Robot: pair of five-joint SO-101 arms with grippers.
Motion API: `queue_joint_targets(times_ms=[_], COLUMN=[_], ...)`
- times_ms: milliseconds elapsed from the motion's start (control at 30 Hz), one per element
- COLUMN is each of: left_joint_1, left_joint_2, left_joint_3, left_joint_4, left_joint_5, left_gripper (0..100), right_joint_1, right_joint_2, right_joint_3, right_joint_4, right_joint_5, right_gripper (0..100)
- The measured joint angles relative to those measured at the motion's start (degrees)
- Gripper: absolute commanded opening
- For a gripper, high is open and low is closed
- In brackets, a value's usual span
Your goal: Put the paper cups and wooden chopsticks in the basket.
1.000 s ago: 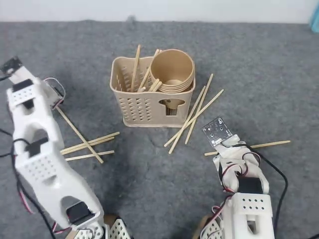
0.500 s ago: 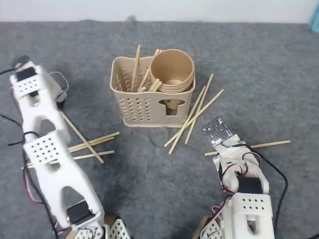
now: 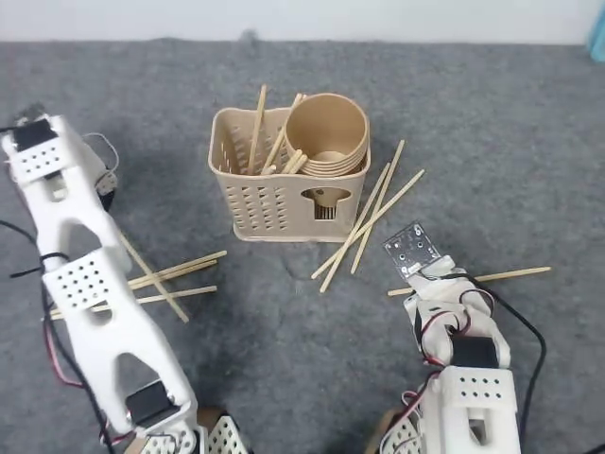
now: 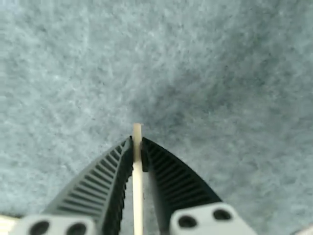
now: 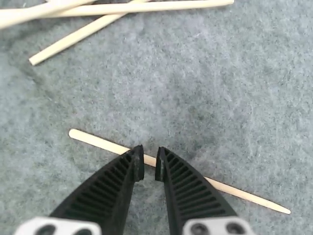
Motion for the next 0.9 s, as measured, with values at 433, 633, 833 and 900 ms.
queue_joint_targets(times_ms=[433, 633, 833, 900], left_joint_1=[0.09, 0.18, 0.18, 0.26], left_joint_2=[-30.51, -42.9, -52.92, -55.82], left_joint_3=[29.63, 38.42, 47.74, 50.55], left_joint_4=[-0.53, -4.04, -8.7, -11.16], left_joint_5=[-7.38, -11.34, -17.14, -17.58], left_gripper=[1, 1, 1, 1], right_joint_1=[0.0, 0.0, 0.0, 0.0], right_joint_2=[0.0, 0.0, 0.0, 0.0], right_joint_3=[0.0, 0.0, 0.0, 0.0], right_joint_4=[0.0, 0.0, 0.0, 0.0], right_joint_5=[0.0, 0.0, 0.0, 0.0], right_gripper=[5.4, 5.4, 5.4, 5.4])
